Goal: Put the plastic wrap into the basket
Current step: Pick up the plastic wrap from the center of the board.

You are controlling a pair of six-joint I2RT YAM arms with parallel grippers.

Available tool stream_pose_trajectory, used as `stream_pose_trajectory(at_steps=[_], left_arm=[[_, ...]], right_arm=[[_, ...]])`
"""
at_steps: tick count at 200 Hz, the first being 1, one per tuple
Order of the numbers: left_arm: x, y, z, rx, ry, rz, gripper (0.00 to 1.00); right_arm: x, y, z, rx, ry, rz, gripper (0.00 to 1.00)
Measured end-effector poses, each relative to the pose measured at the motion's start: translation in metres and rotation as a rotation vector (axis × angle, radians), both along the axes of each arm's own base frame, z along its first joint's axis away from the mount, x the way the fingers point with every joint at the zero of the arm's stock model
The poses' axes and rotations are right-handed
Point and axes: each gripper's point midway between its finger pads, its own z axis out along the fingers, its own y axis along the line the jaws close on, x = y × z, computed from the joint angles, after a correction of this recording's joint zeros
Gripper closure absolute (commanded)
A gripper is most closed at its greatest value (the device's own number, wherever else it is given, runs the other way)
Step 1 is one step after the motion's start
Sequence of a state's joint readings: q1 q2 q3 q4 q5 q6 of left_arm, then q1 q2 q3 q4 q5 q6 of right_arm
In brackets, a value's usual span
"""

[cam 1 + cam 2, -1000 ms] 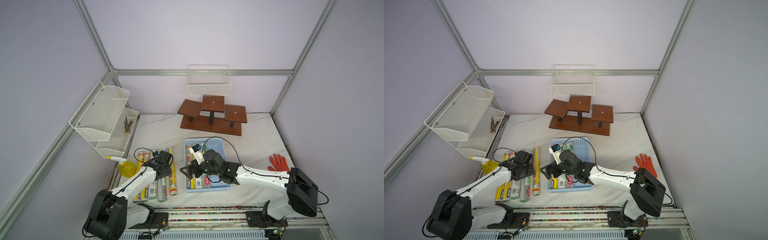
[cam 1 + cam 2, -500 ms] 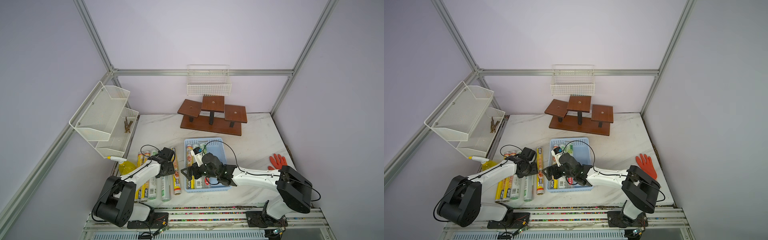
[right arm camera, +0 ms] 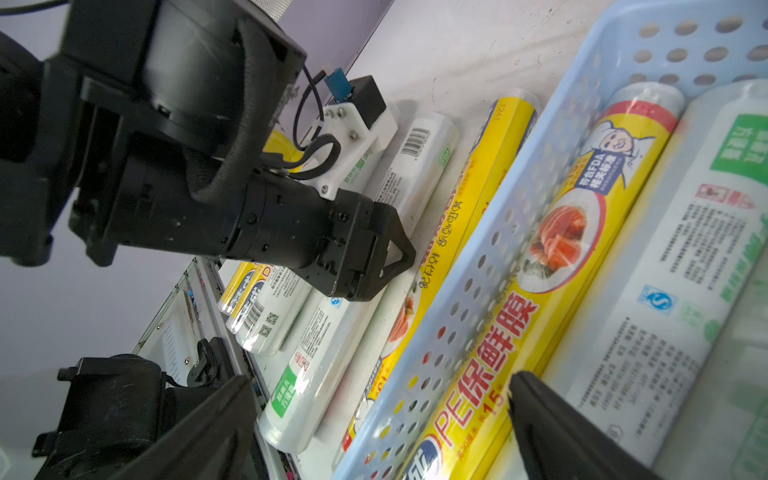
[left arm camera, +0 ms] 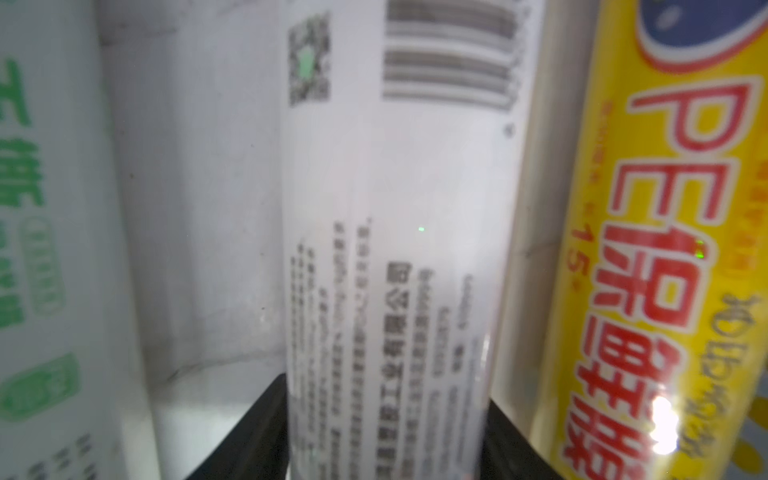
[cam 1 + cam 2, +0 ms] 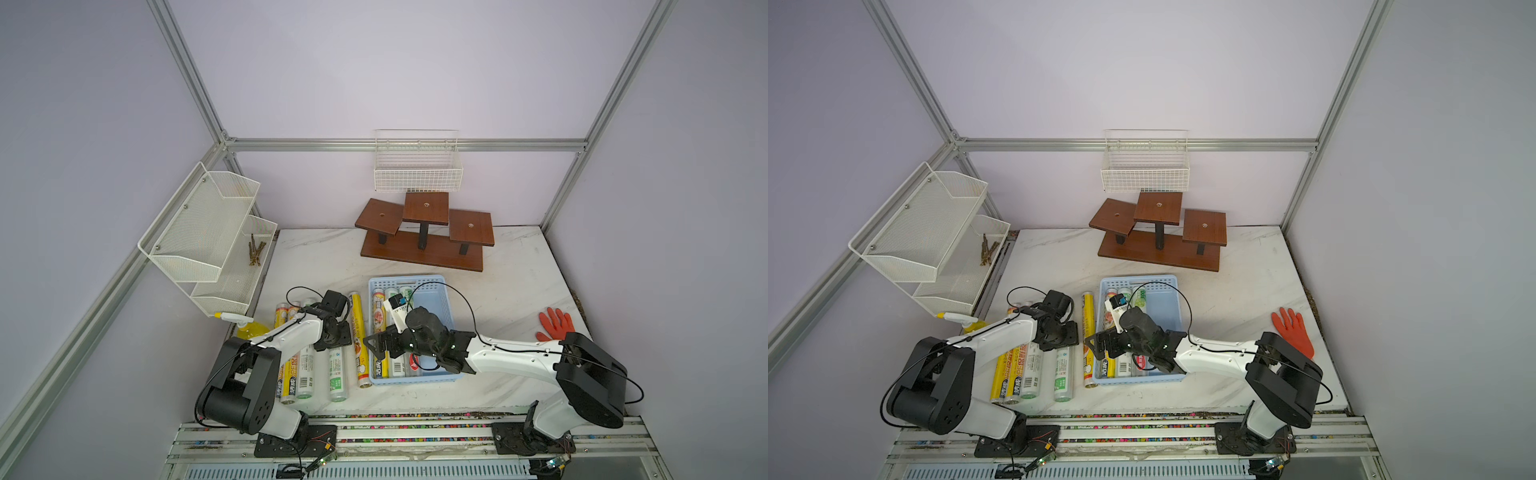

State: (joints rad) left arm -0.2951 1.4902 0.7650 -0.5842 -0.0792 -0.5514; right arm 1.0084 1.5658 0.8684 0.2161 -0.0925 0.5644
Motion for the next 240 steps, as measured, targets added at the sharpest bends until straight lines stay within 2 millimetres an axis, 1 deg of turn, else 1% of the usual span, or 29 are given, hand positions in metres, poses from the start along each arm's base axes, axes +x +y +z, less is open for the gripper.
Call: stream_pose_trajectory(at_steps=[28,41,53,66,79,94,112,140,151,168,184,192,215,240], left_arm=[[0.000,0.000,0.000,0.006,0.003,-0.018,0.50],[0.001,-0.001,0.001,0.004,0.003,-0.022,0.57],[0.000,-0.001,0.002,0.004,0.007,-0.025,0.63],[-0.003,0.000,0.003,0.007,0.018,-0.025,0.67],[-0.008,0.002,0.009,0.010,0.021,-0.029,0.73],[-0.011,0.003,0.022,0.010,0.003,-0.033,0.77],[-0.008,0.001,0.048,-0.010,-0.065,-0.042,0.83],[0.000,-0.010,0.089,-0.063,-0.193,-0.064,0.84],[0.000,-0.017,0.105,-0.097,-0.242,-0.078,0.85],[0.000,-0.032,0.124,-0.161,-0.303,-0.102,0.85],[-0.001,-0.051,0.138,-0.238,-0.352,-0.137,0.86],[-0.001,-0.066,0.145,-0.282,-0.374,-0.160,0.87],[0.001,-0.100,0.157,-0.370,-0.399,-0.210,0.87],[0.011,-0.139,0.167,-0.440,-0.412,-0.251,0.87]], right_arm=[[0.001,-0.004,0.012,0.018,-0.021,-0.015,0.01],[0.002,-0.005,0.016,0.023,-0.030,-0.024,0.01],[0.003,-0.006,0.017,0.025,-0.035,-0.031,0.01],[0.005,-0.007,0.018,0.022,-0.041,-0.043,0.01],[0.006,-0.009,0.018,0.018,-0.044,-0.053,0.01],[0.008,-0.012,0.019,0.015,-0.052,-0.071,0.01],[0.009,-0.020,0.022,0.015,-0.067,-0.099,0.01],[0.012,-0.038,0.033,0.029,-0.099,-0.168,0.01],[0.014,-0.045,0.040,0.040,-0.112,-0.196,0.00],[0.019,-0.058,0.051,0.058,-0.122,-0.243,0.01],[0.027,-0.071,0.060,0.074,-0.119,-0.284,0.00],[0.033,-0.079,0.062,0.077,-0.111,-0.309,0.01],[0.050,-0.102,0.058,0.071,-0.069,-0.372,0.01],[0.064,-0.128,0.049,0.071,-0.014,-0.421,0.01]])
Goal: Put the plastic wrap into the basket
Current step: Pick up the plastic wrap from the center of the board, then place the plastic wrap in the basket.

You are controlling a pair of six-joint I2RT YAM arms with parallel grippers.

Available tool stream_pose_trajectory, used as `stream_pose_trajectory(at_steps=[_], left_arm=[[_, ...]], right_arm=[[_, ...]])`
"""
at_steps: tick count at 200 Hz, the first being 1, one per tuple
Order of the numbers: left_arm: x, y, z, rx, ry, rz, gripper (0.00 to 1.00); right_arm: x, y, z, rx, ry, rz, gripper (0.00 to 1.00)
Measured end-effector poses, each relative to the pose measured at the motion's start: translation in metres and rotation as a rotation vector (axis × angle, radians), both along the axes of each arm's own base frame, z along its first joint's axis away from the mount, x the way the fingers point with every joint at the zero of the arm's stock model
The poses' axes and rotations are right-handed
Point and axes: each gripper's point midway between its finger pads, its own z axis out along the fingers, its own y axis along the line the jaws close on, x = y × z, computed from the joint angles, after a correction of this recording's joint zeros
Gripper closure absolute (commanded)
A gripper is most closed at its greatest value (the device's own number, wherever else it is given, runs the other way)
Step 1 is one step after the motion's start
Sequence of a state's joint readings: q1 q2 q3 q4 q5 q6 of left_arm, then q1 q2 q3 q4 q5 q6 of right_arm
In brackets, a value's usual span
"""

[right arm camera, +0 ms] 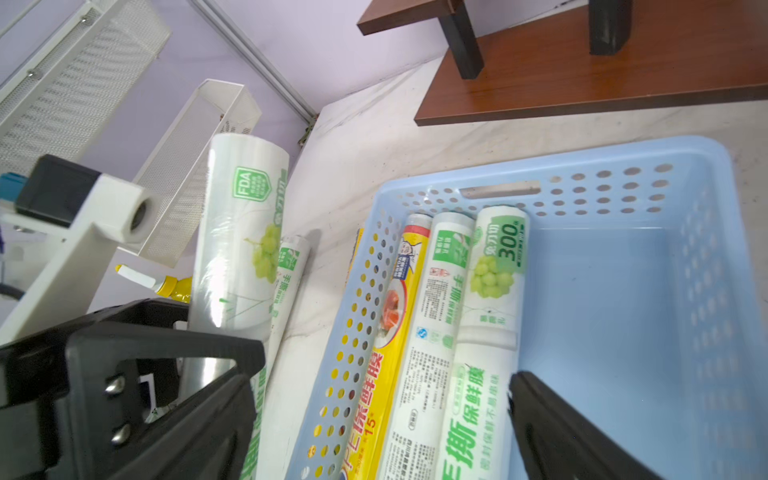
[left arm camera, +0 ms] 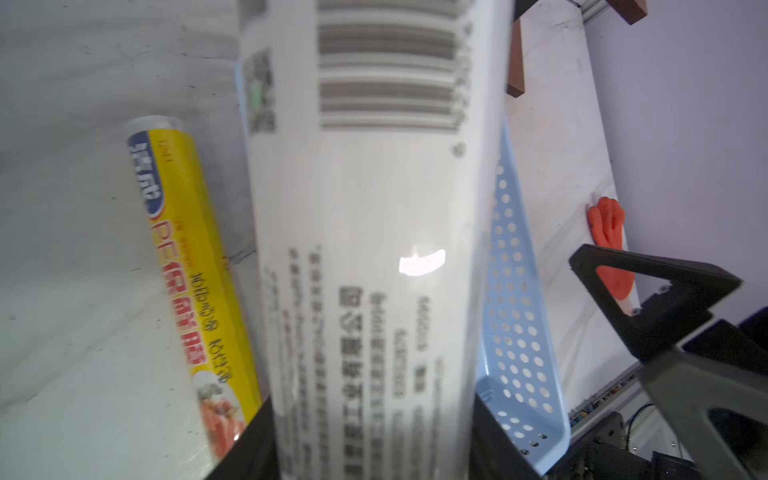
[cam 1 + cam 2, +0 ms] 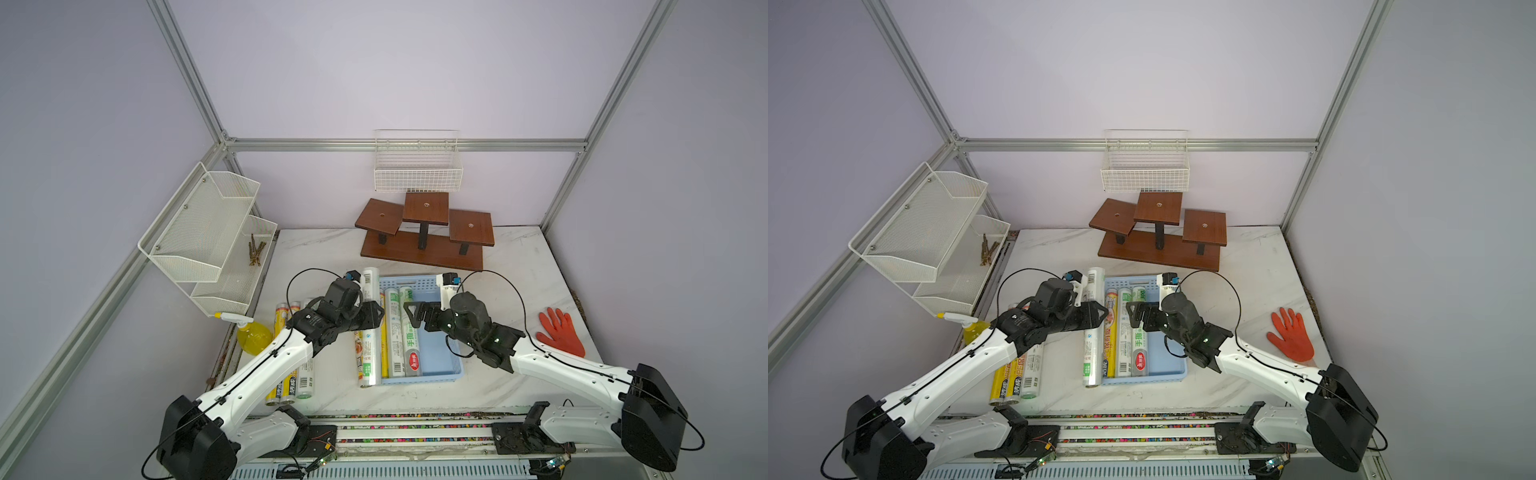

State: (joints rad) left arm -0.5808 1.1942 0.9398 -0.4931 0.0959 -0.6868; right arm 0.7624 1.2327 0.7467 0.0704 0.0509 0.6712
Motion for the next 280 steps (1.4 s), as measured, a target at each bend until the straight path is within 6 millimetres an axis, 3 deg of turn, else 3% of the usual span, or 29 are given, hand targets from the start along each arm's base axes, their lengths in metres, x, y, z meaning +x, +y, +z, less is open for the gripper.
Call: stream_pose_trajectory(at_steps=[43,95,174,280], left_arm=[[0.019,-0.057,-0.002,-0.081,0.003,-0.037,0.88],[0.038,-0.114,-0.031,-0.110,0.070,-0.051,0.88],[0.047,-0.157,-0.064,-0.113,0.149,-0.050,0.85],[0.041,-0.177,-0.105,-0.114,0.254,-0.053,0.78]], right_arm=[[0.008,-0.050,-0.015,0.030,0.072,-0.074,0.00],[0.008,-0.098,-0.022,0.050,0.108,-0.160,0.01],[-0.008,-0.105,-0.047,0.042,0.177,-0.161,0.01],[-0.014,-0.108,-0.070,0.009,0.225,-0.165,0.01]])
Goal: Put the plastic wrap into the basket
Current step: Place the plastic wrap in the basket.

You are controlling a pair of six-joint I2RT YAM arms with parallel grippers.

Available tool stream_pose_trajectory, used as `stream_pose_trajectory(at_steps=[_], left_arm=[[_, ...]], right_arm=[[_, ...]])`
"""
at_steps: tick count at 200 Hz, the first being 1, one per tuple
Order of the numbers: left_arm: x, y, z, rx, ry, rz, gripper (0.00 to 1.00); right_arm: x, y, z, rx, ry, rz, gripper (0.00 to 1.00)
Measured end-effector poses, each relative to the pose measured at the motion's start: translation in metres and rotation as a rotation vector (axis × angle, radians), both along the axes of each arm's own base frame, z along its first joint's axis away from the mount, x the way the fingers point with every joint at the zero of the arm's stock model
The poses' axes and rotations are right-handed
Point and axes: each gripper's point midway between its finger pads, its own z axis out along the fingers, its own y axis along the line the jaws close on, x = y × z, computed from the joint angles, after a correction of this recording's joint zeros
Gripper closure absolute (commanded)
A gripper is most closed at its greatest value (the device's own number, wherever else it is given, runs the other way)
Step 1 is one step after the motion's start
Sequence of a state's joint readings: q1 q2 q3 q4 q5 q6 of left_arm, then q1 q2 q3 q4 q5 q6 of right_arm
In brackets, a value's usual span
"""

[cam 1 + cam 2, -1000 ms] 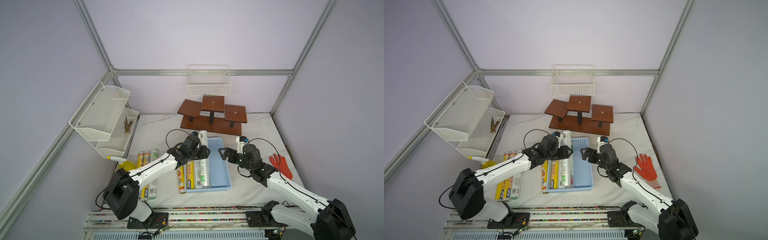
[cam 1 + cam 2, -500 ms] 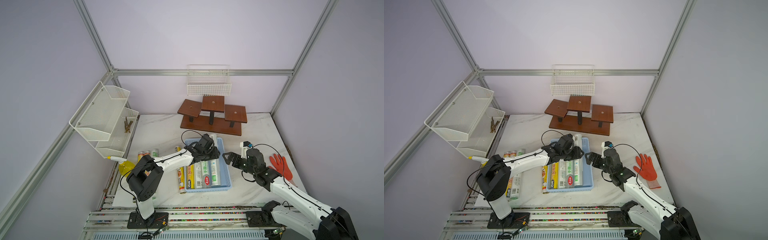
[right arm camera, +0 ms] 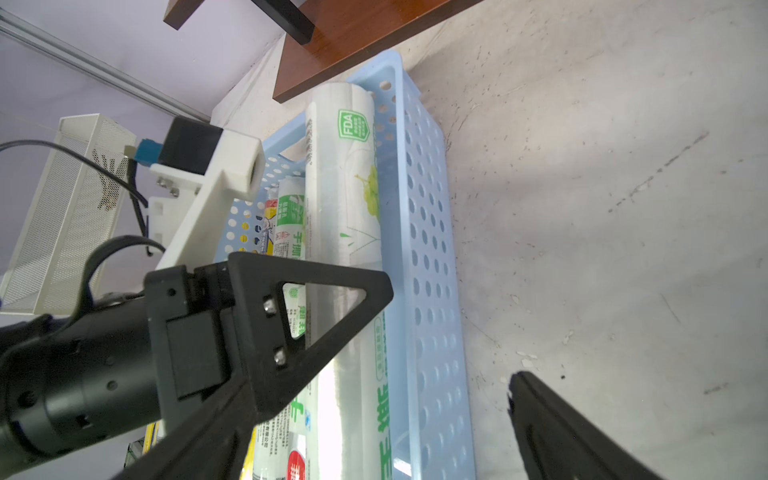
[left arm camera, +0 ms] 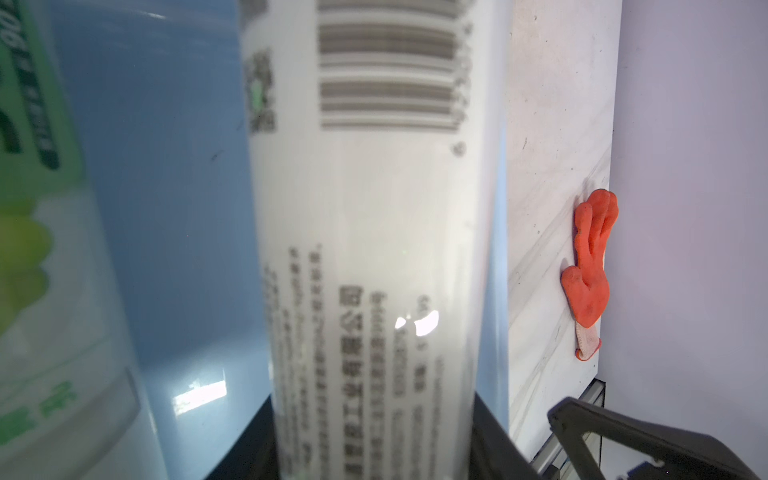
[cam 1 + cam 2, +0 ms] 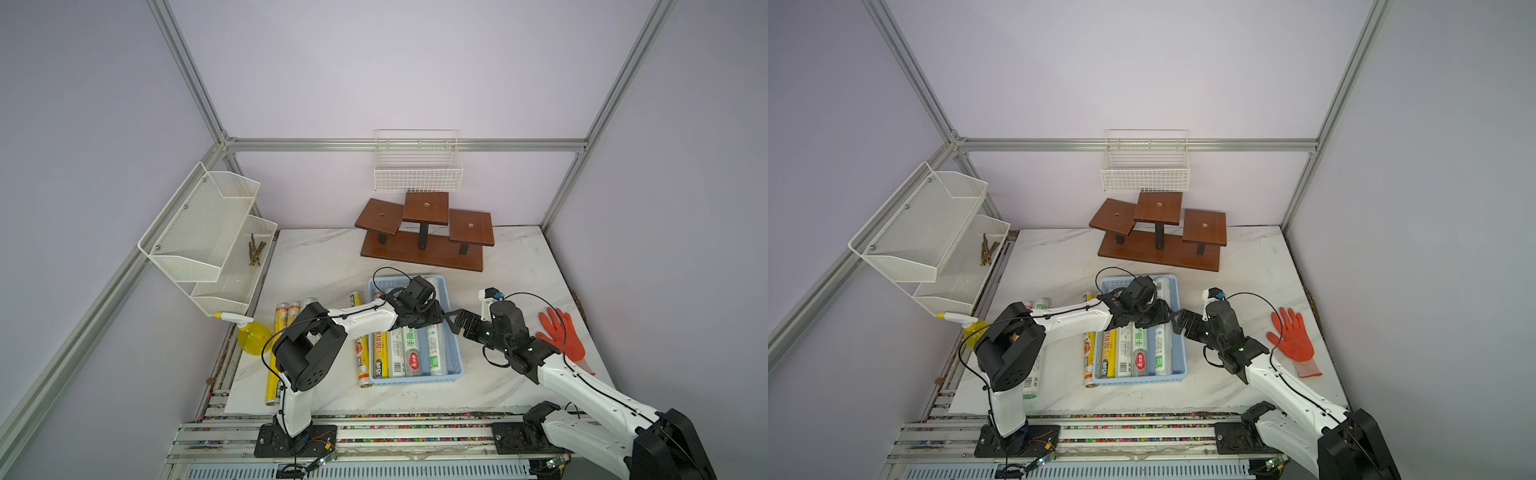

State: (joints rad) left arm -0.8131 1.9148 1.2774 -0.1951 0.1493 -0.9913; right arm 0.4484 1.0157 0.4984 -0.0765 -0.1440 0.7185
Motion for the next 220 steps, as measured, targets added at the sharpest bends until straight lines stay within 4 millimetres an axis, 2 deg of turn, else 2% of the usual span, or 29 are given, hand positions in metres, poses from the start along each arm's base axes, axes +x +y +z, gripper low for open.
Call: stream_pose_trajectory(at_steps=[14,31,58,76,94,117,145,183,220], left_arm=[[0.000,0.000,-0.002,-0.003,0.008,0.006,0.73],[0.000,-0.003,-0.004,-0.011,0.016,0.008,0.71],[0.001,-0.010,-0.011,-0.023,0.031,-0.006,0.59],[0.000,-0.010,-0.016,-0.018,0.039,-0.007,0.55],[0.000,-0.010,-0.017,-0.017,0.040,-0.007,0.46],[0.000,-0.010,-0.017,-0.018,0.042,-0.007,0.39],[-0.002,-0.008,-0.019,-0.010,0.056,-0.004,0.35],[-0.004,-0.009,-0.018,-0.002,0.061,-0.006,0.40],[-0.004,-0.008,-0.016,0.002,0.059,-0.009,0.38]], right_arm=[[0.000,0.000,-0.001,-0.003,0.001,0.001,0.00],[0.000,0.000,-0.002,-0.006,0.003,0.002,0.01],[-0.001,-0.001,-0.004,-0.010,0.005,0.001,0.01],[0.000,-0.003,-0.005,-0.017,0.006,-0.007,0.01],[-0.001,-0.005,-0.007,-0.024,0.008,-0.016,0.01],[-0.002,-0.008,-0.010,-0.032,0.008,-0.026,0.01],[-0.003,-0.010,-0.011,-0.035,0.004,-0.035,0.00],[-0.003,-0.010,-0.011,-0.035,0.004,-0.035,0.01],[-0.003,-0.010,-0.010,-0.033,0.003,-0.034,0.01]])
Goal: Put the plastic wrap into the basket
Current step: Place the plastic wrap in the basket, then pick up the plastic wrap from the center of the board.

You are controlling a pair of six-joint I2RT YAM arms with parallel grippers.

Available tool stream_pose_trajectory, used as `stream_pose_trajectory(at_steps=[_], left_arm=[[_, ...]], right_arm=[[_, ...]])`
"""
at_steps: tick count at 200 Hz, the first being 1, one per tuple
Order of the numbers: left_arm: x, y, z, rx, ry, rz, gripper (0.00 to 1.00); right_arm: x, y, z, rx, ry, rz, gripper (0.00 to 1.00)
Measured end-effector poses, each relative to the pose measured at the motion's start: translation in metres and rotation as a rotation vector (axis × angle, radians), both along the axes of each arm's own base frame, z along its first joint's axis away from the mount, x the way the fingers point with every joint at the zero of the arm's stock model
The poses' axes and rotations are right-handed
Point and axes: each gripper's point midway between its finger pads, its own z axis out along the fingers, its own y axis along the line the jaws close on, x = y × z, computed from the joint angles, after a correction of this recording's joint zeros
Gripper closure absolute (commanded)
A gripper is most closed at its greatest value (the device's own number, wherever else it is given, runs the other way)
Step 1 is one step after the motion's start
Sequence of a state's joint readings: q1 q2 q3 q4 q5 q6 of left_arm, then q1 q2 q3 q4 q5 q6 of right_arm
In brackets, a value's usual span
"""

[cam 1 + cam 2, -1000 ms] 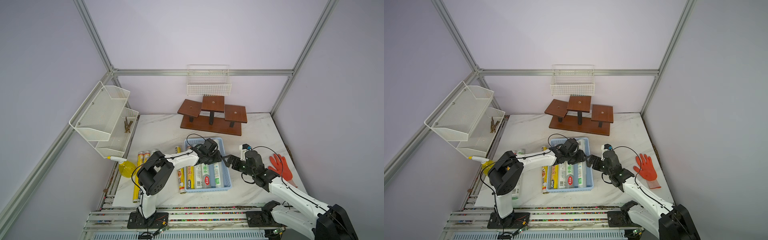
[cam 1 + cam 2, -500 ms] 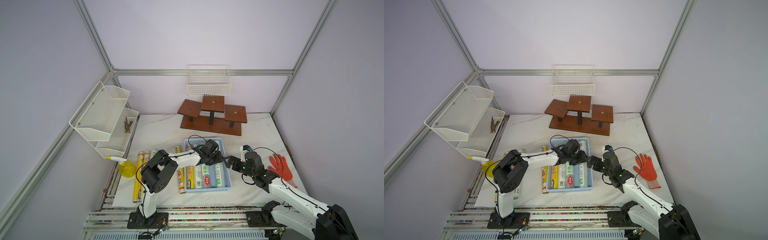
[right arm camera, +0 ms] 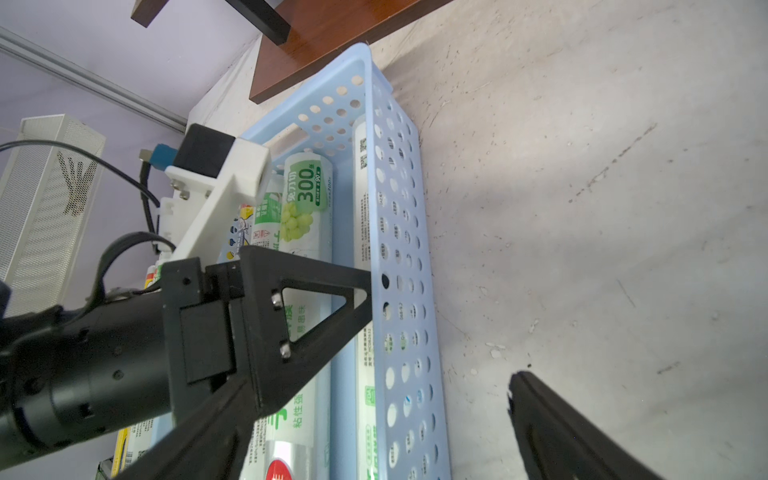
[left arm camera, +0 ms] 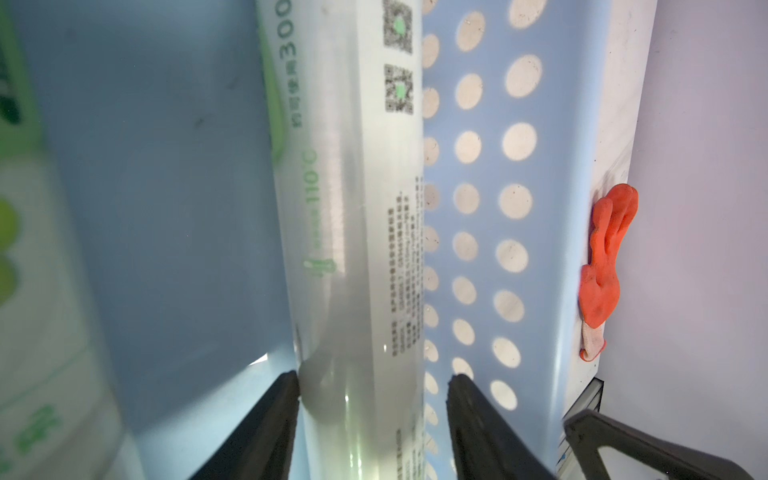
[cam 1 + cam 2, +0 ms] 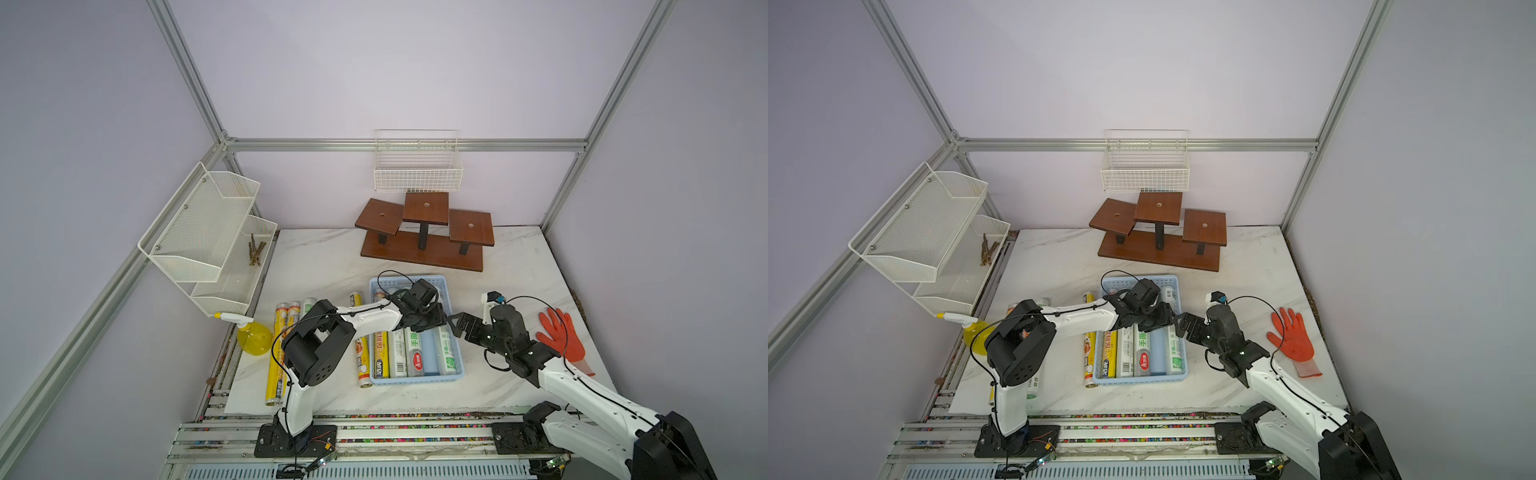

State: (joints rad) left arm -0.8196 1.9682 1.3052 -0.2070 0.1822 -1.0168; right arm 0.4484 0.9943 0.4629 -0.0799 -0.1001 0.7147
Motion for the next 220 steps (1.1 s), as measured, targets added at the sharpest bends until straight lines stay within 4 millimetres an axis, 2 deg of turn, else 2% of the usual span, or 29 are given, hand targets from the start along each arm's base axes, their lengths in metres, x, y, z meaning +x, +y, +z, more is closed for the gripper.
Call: stream_pose_trajectory(at_steps=[22,61,77,94,123,146,159,173,192,201,220], left_arm=[[-0.001,0.002,0.016,-0.004,-0.028,-0.004,0.36],[-0.002,0.014,0.071,-0.016,-0.147,-0.012,0.34],[-0.004,0.027,0.091,0.001,-0.210,-0.004,0.35],[-0.010,0.052,0.103,0.055,-0.270,0.020,0.36],[-0.019,0.108,0.124,0.180,-0.377,0.103,0.37],[-0.026,0.162,0.140,0.288,-0.453,0.202,0.37],[-0.029,0.195,0.142,0.352,-0.468,0.270,0.35],[-0.033,0.233,0.136,0.430,-0.456,0.351,0.35],[-0.044,0.288,0.116,0.539,-0.396,0.464,0.32],[-0.052,0.314,0.105,0.577,-0.360,0.524,0.25],[-0.070,0.359,0.085,0.617,-0.297,0.642,0.22]], right_arm=[[-0.001,0.001,0.005,0.012,-0.011,0.006,0.01],[-0.002,0.009,0.023,0.057,-0.043,0.044,0.01],[-0.003,0.018,0.035,0.094,-0.061,0.085,0.02],[-0.004,0.029,0.050,0.141,-0.089,0.137,0.03],[-0.008,0.059,0.076,0.181,-0.143,0.235,0.03],[-0.020,0.103,0.090,0.174,-0.164,0.363,0.03],[-0.026,0.130,0.092,0.162,-0.169,0.429,0.03],[-0.034,0.155,0.089,0.141,-0.164,0.489,0.03],[-0.042,0.185,0.079,0.103,-0.153,0.556,0.03],[-0.046,0.197,0.075,0.086,-0.150,0.582,0.03],[-0.052,0.217,0.070,0.056,-0.155,0.622,0.03]])
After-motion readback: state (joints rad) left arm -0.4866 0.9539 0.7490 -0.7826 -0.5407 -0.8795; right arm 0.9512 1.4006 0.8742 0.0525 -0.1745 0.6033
